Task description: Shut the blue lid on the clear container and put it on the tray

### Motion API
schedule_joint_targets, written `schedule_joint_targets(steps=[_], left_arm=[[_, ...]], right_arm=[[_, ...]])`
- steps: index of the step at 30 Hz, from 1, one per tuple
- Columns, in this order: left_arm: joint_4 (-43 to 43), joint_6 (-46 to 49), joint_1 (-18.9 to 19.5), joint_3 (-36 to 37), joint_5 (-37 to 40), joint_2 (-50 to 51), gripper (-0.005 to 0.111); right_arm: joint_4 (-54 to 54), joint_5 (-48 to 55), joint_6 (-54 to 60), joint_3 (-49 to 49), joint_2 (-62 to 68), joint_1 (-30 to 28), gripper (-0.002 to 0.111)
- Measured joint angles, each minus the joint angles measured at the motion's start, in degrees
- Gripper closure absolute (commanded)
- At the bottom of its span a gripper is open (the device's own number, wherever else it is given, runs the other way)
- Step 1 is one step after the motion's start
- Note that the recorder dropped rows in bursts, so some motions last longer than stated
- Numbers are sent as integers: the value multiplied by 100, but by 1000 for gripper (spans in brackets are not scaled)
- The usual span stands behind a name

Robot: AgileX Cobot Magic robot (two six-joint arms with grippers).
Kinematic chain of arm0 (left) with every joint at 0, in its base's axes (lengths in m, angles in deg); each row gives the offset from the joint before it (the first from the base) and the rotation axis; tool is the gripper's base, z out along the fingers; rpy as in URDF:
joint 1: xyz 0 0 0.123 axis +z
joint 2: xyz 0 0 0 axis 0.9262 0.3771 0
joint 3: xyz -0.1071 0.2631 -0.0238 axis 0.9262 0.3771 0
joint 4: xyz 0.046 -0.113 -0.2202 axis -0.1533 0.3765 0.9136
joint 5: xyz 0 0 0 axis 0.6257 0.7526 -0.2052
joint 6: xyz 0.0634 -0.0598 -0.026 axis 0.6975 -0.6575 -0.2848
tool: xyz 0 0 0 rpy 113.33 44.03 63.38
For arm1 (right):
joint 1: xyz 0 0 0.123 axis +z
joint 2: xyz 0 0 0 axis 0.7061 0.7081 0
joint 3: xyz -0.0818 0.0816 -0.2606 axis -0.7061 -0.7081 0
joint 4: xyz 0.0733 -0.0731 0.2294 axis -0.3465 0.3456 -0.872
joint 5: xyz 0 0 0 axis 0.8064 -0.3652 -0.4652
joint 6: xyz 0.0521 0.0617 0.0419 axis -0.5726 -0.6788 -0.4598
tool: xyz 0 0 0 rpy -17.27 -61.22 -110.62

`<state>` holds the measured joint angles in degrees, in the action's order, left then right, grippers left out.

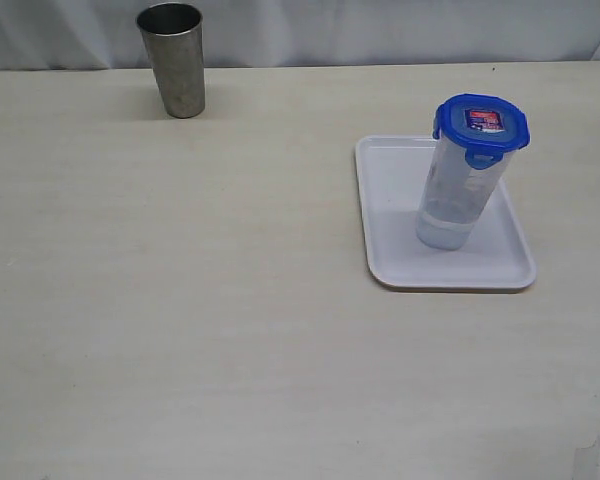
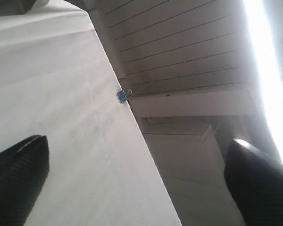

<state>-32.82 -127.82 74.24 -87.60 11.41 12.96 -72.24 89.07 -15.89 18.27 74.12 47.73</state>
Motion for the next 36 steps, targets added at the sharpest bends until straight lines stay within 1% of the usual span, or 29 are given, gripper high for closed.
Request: schedule_joint_targets(steps=[5,8,12,17,19,22,29,32,36], left_arm=[[0,0,-650,0,0,-26,14],[0,0,-908,0,0,-26,14],[0,0,-969,0,22,-26,14],[0,0,-979,0,321,-39,14],[0,0,-979,0,591,-28,14],[0,0,-979,0,1232,-28,14],[0,0,-979,0,3118,-28,14],[0,0,-979,22,3535,-28,14],[0,0,-979,153,3701,-28,14]], right_arm=[[0,0,0,0,0,0,104],[0,0,0,0,0,0,104],[0,0,0,0,0,0,104],[0,0,0,0,0,0,104],[0,0,0,0,0,0,104],[0,0,0,0,0,0,104],[0,0,0,0,0,0,104],[0,0,0,0,0,0,104],[0,0,0,0,0,0,104]])
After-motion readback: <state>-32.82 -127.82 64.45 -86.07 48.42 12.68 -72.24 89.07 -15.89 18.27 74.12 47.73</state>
